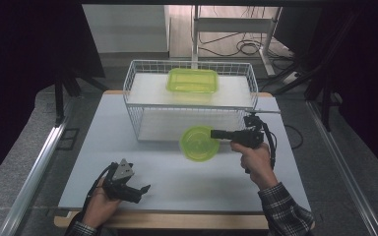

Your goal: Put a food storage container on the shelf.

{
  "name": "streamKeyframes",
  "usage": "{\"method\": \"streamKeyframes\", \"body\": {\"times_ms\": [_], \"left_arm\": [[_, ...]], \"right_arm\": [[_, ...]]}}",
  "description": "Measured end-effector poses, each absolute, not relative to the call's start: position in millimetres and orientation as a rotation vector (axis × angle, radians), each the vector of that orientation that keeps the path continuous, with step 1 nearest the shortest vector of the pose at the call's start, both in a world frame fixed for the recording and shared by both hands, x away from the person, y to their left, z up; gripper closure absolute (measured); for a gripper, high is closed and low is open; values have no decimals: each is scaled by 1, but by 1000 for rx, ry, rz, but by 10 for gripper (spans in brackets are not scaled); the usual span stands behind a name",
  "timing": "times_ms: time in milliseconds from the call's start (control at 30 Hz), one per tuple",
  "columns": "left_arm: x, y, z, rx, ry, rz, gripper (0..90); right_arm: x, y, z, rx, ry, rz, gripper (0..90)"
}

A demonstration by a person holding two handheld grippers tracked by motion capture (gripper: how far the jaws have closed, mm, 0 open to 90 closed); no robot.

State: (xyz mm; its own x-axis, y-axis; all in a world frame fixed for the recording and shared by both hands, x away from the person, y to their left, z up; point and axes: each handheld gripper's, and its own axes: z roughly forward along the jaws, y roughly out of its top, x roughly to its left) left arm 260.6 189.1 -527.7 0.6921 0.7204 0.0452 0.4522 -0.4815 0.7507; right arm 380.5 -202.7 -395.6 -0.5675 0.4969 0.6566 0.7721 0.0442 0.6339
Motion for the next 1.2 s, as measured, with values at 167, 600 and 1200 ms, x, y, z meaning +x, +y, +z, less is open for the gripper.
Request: {"method": "streamKeyframes", "body": {"times_ms": [167, 600, 1200], "left_arm": [[261, 189, -528, 2152, 896, 462, 23], [261, 189, -528, 2157, 894, 463, 24], [261, 189, -528, 2155, 897, 459, 24]], "right_arm": [[383, -203, -386, -1296, -2065, -1553, 811], [392, -202, -353, -1278, -2055, -1620, 811], [408, -196, -307, -1262, -2030, -1708, 811]]}}
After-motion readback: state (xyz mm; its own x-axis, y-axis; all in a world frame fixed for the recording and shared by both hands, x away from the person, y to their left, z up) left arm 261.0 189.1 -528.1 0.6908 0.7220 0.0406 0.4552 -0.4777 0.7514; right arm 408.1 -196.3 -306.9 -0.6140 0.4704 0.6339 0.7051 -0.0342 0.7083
